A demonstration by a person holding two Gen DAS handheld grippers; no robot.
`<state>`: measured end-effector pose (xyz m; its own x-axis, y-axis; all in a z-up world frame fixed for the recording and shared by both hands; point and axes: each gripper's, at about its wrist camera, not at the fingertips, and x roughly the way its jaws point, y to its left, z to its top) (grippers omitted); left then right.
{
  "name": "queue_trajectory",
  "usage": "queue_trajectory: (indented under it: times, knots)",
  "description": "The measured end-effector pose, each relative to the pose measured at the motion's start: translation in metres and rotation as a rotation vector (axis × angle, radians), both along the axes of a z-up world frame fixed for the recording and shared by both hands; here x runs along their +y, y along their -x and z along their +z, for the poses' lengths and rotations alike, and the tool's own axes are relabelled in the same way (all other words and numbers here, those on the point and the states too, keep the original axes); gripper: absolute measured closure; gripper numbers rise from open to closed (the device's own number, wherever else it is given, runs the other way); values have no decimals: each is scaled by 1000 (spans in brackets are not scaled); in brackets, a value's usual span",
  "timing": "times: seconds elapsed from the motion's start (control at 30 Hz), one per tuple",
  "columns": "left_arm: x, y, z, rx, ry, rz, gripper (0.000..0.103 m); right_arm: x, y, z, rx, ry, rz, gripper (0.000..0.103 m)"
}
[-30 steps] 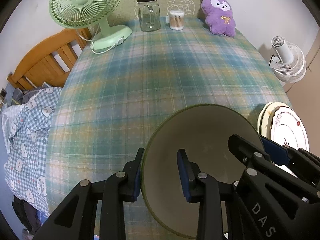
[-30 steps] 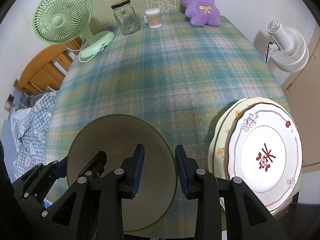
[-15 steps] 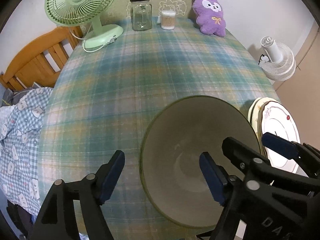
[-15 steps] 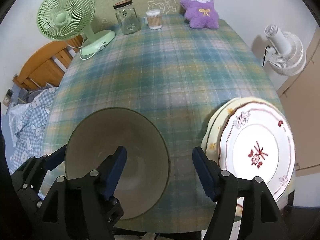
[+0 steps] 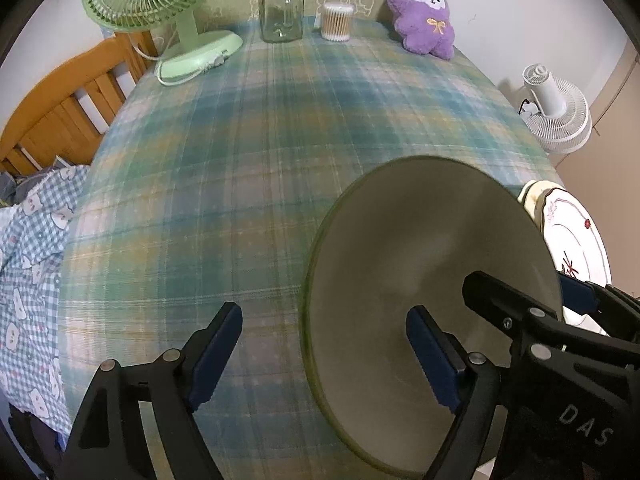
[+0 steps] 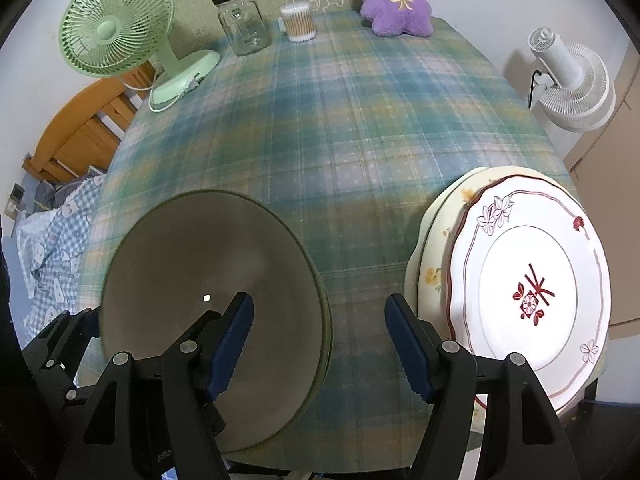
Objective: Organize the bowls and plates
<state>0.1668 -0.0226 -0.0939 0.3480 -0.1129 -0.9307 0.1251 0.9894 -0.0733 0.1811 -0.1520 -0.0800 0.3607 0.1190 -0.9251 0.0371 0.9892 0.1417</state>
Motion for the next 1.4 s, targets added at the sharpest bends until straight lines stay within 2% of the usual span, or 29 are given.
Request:
queue_trajectory:
  times: [0.13,0.47,0.53,0.63,0.7,0.73,0.8,1.2,1.4]
  knots:
    - [2,-4,-5,2,20,-8,17,-1,-4,-8,7,-8,-3,32]
    - [-4,-10,-5,-21,11,-55,16,0,-17,-18,32,-40,-13,32]
    - [-4,-10,-5,-20,14,-53,16,1,-17,-19,34,-39,-11,37]
    - [-4,-11,-5,-8,33,-56,21,4,-17,-18,39,-67,0,49]
    - [-5,-10,-4,2,51,-61,30,9,-18,-15,31,-67,22,57]
    - [-6,-10,-2,4,54,-67,33,12,-18,-14,29,-61,28,58]
    - [-10,-9,0,5,62,-85,46,15,-19,-14,27,-45,27,58]
    - [-16,-4,7,29,39,-68,49,9,-15,-12,70,-51,-10,58]
    - [-16,1,19,13,53,-70,49,10,-9,1,54,-42,-19,58]
